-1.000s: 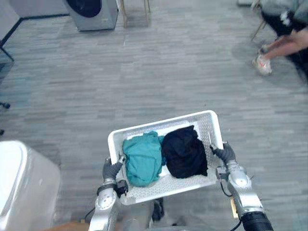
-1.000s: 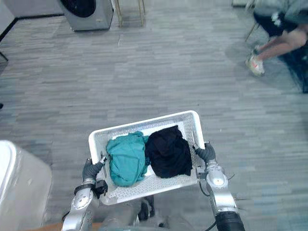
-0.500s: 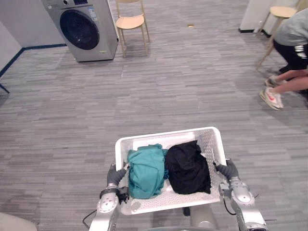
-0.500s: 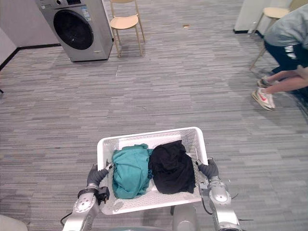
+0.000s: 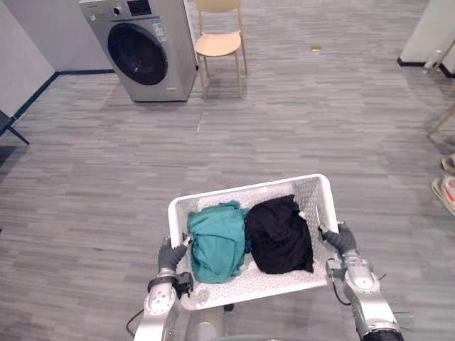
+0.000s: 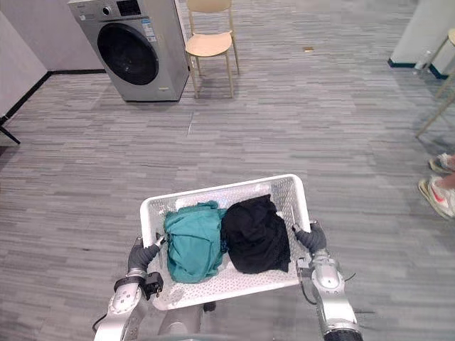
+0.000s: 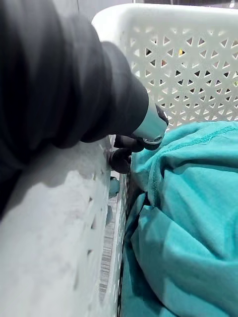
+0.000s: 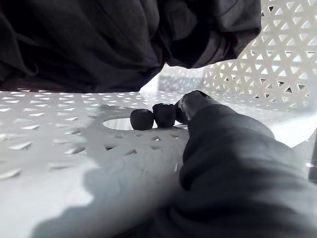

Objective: Pick up the laundry basket with both hands and put the clothes into the washing machine.

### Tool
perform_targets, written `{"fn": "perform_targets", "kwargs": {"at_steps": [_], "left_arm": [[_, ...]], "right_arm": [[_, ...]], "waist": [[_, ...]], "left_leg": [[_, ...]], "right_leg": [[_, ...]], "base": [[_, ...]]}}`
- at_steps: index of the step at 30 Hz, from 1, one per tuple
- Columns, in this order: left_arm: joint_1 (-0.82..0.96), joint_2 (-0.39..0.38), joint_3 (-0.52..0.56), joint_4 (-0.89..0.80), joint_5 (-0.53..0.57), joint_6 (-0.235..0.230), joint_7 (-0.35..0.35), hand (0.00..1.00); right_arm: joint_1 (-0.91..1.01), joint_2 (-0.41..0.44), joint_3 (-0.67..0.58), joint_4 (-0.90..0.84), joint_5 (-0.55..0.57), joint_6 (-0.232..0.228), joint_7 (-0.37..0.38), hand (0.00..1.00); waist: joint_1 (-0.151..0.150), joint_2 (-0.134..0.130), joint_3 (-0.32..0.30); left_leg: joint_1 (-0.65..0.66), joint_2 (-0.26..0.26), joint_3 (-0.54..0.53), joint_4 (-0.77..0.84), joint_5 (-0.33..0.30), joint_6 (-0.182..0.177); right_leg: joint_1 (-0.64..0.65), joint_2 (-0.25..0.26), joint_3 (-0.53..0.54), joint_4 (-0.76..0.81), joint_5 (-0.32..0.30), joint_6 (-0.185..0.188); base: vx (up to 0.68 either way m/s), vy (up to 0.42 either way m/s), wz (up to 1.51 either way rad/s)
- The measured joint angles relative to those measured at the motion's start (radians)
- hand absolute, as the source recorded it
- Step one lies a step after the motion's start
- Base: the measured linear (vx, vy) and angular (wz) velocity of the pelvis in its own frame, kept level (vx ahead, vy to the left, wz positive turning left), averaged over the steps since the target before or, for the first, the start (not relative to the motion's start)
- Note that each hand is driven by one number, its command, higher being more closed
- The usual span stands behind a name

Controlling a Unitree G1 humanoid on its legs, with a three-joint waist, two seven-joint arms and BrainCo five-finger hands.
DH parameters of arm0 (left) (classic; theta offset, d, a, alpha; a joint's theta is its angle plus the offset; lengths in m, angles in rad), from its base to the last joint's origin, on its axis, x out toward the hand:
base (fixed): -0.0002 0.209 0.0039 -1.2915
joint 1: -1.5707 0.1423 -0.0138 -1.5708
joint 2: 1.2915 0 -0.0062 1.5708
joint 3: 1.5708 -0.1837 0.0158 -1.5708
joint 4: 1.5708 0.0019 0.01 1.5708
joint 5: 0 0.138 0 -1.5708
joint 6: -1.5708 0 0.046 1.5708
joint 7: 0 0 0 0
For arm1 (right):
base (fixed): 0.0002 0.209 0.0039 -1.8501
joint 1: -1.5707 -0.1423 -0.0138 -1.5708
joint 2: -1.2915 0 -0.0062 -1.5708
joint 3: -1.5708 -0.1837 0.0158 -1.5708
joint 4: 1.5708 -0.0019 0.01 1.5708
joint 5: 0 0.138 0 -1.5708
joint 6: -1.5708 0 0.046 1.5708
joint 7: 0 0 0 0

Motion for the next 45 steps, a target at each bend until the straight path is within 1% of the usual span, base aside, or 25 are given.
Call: {"fn": "perform_targets", "kwargs": {"at_steps": [2, 4, 7, 9, 10, 12, 13, 15, 16, 18, 19, 21, 24, 27, 28, 29, 31, 33, 34, 36, 39, 40, 42, 44, 45], "left_arm": [[-0.017, 0.035, -0.002, 0.022, 0.009, 0.014, 0.000, 1.00], [-0.016, 0.059, -0.002, 0.024, 0.012, 0.022, 0.001, 1.00], [-0.060, 0.094, -0.015, 0.026, 0.015, 0.018, 0.001, 1.00], [-0.110, 0.110, -0.039, 0.065, 0.016, 0.017, -0.001, 1.00], [-0.113, 0.113, -0.044, 0.077, 0.022, 0.016, -0.002, 1.00], [-0.097, 0.124, -0.062, 0.085, 0.034, 0.016, -0.002, 1.00], [-0.078, 0.098, -0.075, 0.113, 0.045, 0.018, -0.003, 1.00], [-0.073, 0.074, -0.072, 0.128, 0.049, 0.018, -0.003, 1.00], [-0.072, 0.062, -0.070, 0.126, 0.048, 0.017, -0.003, 1.00], [-0.052, 0.043, -0.040, 0.120, 0.047, 0.017, -0.004, 1.00], [-0.050, 0.044, -0.039, 0.112, 0.044, 0.016, -0.004, 1.00], [-0.050, 0.045, -0.038, 0.096, 0.040, 0.015, -0.004, 1.00], [-0.058, 0.042, -0.037, 0.075, 0.036, 0.008, -0.005, 1.00], [-0.047, 0.031, -0.034, 0.061, 0.036, 0.006, -0.004, 1.00], [-0.042, 0.031, -0.037, 0.057, 0.037, 0.006, -0.005, 1.00], [-0.032, 0.029, -0.037, 0.058, 0.037, 0.015, -0.005, 1.00], [-0.039, 0.026, -0.043, 0.060, 0.038, 0.023, -0.005, 1.00], [-0.049, 0.036, -0.049, 0.061, 0.039, 0.025, -0.006, 1.00], [-0.065, 0.055, -0.048, 0.085, 0.039, 0.037, -0.007, 1.00], [-0.056, 0.067, -0.045, 0.092, 0.039, 0.038, -0.004, 1.00], [-0.069, 0.104, -0.038, 0.091, 0.037, 0.035, 0.001, 1.00], [-0.074, 0.107, -0.035, 0.093, 0.036, 0.035, 0.002, 1.00], [-0.082, 0.111, -0.035, 0.098, 0.036, 0.035, 0.001, 1.00], [-0.080, 0.118, -0.039, 0.108, 0.037, 0.035, 0.001, 1.00], [-0.079, 0.114, -0.049, 0.118, 0.037, 0.035, 0.000, 1.00]], "right_arm": [[0.002, 0.023, -0.003, 0.030, -0.012, 0.001, 0.005, 1.00], [0.017, 0.042, 0.004, 0.043, -0.019, 0.001, 0.005, 1.00], [0.019, 0.053, -0.004, 0.020, -0.016, -0.007, 0.005, 1.00], [0.025, 0.059, -0.028, 0.019, -0.005, -0.008, -0.004, 1.00], [0.029, 0.061, -0.029, 0.019, -0.003, -0.006, -0.005, 1.00], [0.058, 0.061, -0.027, 0.015, -0.003, -0.005, -0.006, 1.00], [0.098, 0.054, -0.027, 0.014, -0.004, 0.000, -0.005, 1.00], [0.115, 0.046, -0.033, 0.013, -0.003, 0.007, -0.005, 1.00], [0.129, 0.038, -0.037, -0.028, -0.002, 0.018, -0.005, 1.00], [0.144, 0.034, -0.013, -0.108, -0.003, 0.041, -0.006, 1.00], [0.153, 0.035, -0.011, -0.151, -0.003, 0.040, -0.014, 1.00], [0.149, 0.035, -0.011, -0.184, -0.003, 0.037, -0.027, 1.00], [0.109, 0.018, -0.014, -0.178, -0.003, 0.022, -0.030, 1.00], [0.077, -0.008, -0.011, -0.134, -0.003, 0.010, -0.025, 1.00], [0.078, -0.007, -0.012, -0.122, -0.003, 0.010, -0.025, 1.00], [0.080, 0.009, -0.013, -0.088, -0.003, 0.011, -0.027, 1.00], [0.081, 0.027, -0.033, -0.034, -0.010, 0.012, -0.025, 1.00], [0.076, 0.030, -0.041, -0.012, -0.012, 0.014, -0.022, 1.00], [0.074, 0.051, -0.041, 0.008, -0.019, 0.018, -0.021, 1.00], [0.069, 0.054, -0.021, 0.030, -0.021, 0.018, -0.020, 1.00], [0.039, 0.058, -0.002, 0.030, -0.021, 0.015, -0.010, 1.00], [0.028, 0.058, 0.001, 0.030, -0.021, 0.015, -0.006, 1.00], [0.024, 0.058, 0.001, 0.032, -0.020, 0.016, -0.005, 1.00], [0.027, 0.057, 0.006, 0.033, -0.021, 0.018, -0.005, 1.00], [0.038, 0.054, 0.006, 0.033, -0.020, 0.018, -0.005, 1.00]], "waist": [[-0.032, -0.022, 0.005], [-0.050, -0.012, 0.004], [-0.084, 0.019, 0.007], [-0.099, 0.010, 0.008], [-0.109, -0.016, -0.002], [-0.122, -0.045, -0.018], [-0.139, -0.008, -0.054], [-0.135, 0.039, -0.070], [-0.139, 0.101, -0.044], [-0.115, 0.119, -0.037], [-0.094, 0.110, -0.023], [-0.077, 0.075, -0.001], [-0.038, 0.043, -0.001], [-0.032, 0.048, -0.002], [-0.034, 0.050, -0.002], [-0.039, 0.051, -0.021], [-0.046, 0.033, -0.031], [-0.046, 0.015, -0.021], [-0.054, -0.006, -0.007], [-0.067, 0.001, -0.006], [-0.073, 0.008, -0.007], [-0.072, 0.012, -0.007], [-0.081, 0.007, -0.007], [-0.102, -0.023, -0.017], [-0.109, -0.014, -0.020]], "left_leg": [[0.106, -0.059, -0.029, 0.001, -0.079, 0.010], [0.260, -0.073, -0.043, -0.084, -0.106, 0.024], [0.455, -0.078, -0.114, -0.254, -0.108, 0.014], [0.582, -0.091, -0.137, -0.331, -0.136, -0.036], [0.637, -0.120, -0.148, -0.361, -0.154, -0.069], [0.733, -0.144, -0.171, -0.376, -0.190, -0.125], [0.773, -0.105, -0.193, -0.318, -0.220, -0.138], [0.727, -0.043, -0.188, -0.159, -0.222, -0.139], [0.616, 0.054, -0.179, 0.191, -0.147, -0.201], [0.436, 0.161, -0.162, 0.593, 0.041, -0.203], [0.330, 0.201, -0.159, 0.760, 0.010, -0.180], [0.226, 0.208, -0.134, 0.781, -0.061, -0.132], [0.059, 0.160, -0.095, 0.462, -0.155, -0.124], [0.038, 0.074, -0.177, -0.131, -0.031, -0.227], [0.037, 0.075, -0.181, -0.128, 0.033, -0.222], [0.049, 0.050, -0.172, -0.064, 0.092, -0.182], [0.076, 0.020, -0.118, 0.031, 0.021, -0.089], [0.127, -0.006, -0.096, 0.026, -0.017, -0.062], [0.246, -0.045, -0.082, -0.026, -0.058, -0.038], [0.355, -0.047, -0.081, -0.091, -0.074, -0.032], [0.480, -0.043, -0.071, -0.216, -0.083, -0.049], [0.506, -0.037, -0.061, -0.242, -0.088, -0.057], [0.589, -0.044, -0.057, -0.305, -0.110, -0.094], [0.644, -0.078, -0.082, -0.331, -0.136, -0.132], [0.691, -0.069, -0.096, -0.323, -0.179, -0.145]], "right_leg": [[-0.140, -0.059, 0.008, 0.375, -0.009, -0.063], [-0.220, -0.031, -0.018, 0.430, -0.079, -0.114], [-0.377, 0.072, -0.144, 0.157, -0.155, -0.163], [-0.449, 0.139, -0.181, -0.330, -0.007, -0.148], [-0.498, 0.140, -0.175, -0.438, 0.054, -0.125], [-0.529, 0.140, -0.170, -0.465, 0.078, -0.167], [-0.529, 0.186, -0.107, -0.407, 0.231, -0.306], [-0.522, 0.214, -0.119, -0.340, 0.235, -0.303], [-0.460, 0.259, -0.163, -0.284, 0.150, -0.302], [-0.377, 0.323, -0.148, -0.258, 0.046, -0.333], [-0.289, 0.345, -0.148, -0.277, 0.004, -0.341], [-0.170, 0.348, -0.121, -0.337, -0.023, -0.325], [-0.007, 0.330, -0.056, -0.476, -0.024, -0.317], [0.124, 0.286, 0.012, -0.570, -0.082, -0.222], [0.149, 0.279, 0.023, -0.572, -0.108, -0.196], [0.175, 0.242, 0.043, -0.528, -0.163, -0.177], [0.082, 0.157, 0.052, -0.227, -0.207, -0.122], [-0.015, 0.094, 0.047, 0.025, -0.157, -0.091], [-0.121, 0.008, 0.000, 0.329, -0.131, -0.153], [-0.168, 0.007, -0.045, 0.393, -0.169, -0.193], [-0.321, 0.054, -0.104, 0.261, -0.202, -0.187], [-0.365, 0.088, -0.107, 0.125, -0.189, -0.184], [-0.409, 0.149, -0.097, -0.343, -0.014, -0.147], [-0.444, 0.135, -0.055, -0.464, 0.067, -0.113], [-0.441, 0.142, -0.019, -0.435, 0.151, -0.158]], "base": [[0.72, 0.285, 0.46], [0.76, 0.229, 0.36], [0.77, 0.129, 0.49], [0.77, 0.021, 0.67], [0.73, -0.033, 0.56], [0.88, -0.085, 0.58], [0.91, -0.117, 0.54], [0.88, -0.139, 0.33], [0.66, -0.119, 0.16], [0.84, -0.146, -0.22], [0.89, -0.138, -0.34], [0.57, -0.064, -0.19], [0.77, 0.009, -0.48], [0.58, 0.160, -0.60], [0.77, 0.344, -0.64], [0.67, 0.302, -0.53], [0.83, 0.328, -0.49], [0.64, 0.267, -0.23], [0.47, 0.190, -0.08], [0.53, 0.181, -0.13], [0.45, 0.100, -0.23], [0.41, 0.052, -0.22], [0.47, 0.015, 0.01], [0.47, -0.070, 0.44], [0.53, -0.103, 0.54]]}}
